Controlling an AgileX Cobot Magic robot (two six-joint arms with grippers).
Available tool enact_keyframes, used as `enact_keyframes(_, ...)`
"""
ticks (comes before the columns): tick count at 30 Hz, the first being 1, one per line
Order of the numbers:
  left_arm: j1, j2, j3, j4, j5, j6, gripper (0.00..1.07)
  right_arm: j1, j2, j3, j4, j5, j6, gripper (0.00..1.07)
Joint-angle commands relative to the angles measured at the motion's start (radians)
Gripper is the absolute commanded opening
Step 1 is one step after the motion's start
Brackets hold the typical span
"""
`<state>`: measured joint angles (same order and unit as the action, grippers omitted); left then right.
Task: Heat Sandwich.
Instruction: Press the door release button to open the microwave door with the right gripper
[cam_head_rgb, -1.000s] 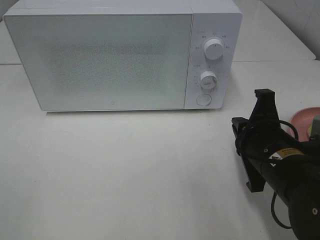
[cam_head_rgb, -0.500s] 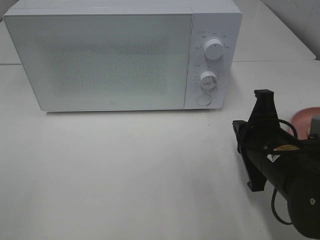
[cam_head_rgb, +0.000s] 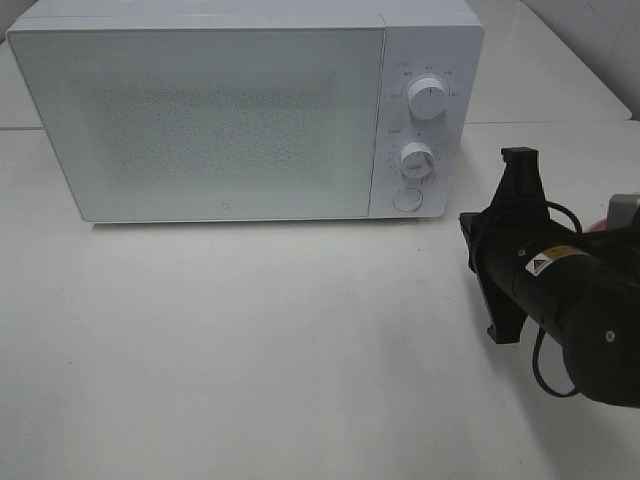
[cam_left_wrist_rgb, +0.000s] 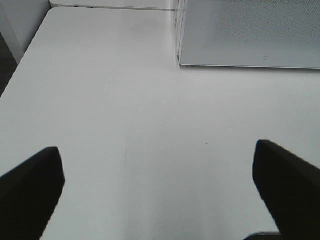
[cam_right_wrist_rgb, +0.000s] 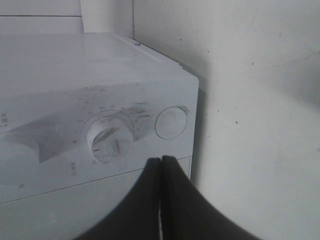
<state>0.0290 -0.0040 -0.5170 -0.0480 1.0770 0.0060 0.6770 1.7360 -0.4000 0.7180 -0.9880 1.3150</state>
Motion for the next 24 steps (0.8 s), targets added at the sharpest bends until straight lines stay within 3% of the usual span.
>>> enact_keyframes(1,0.003,-0.02,0.001,-0.005,-0.011,-0.006,0.98,-0.025,0.041,-0.041,-0.057,0.011,-0.001,0.0)
enact_keyframes(24,0.003,-0.02,0.001,-0.005,-0.011,-0.006,0.98,-0.061,0.278,-0.269,-0.109,0.039,0.043,0.0)
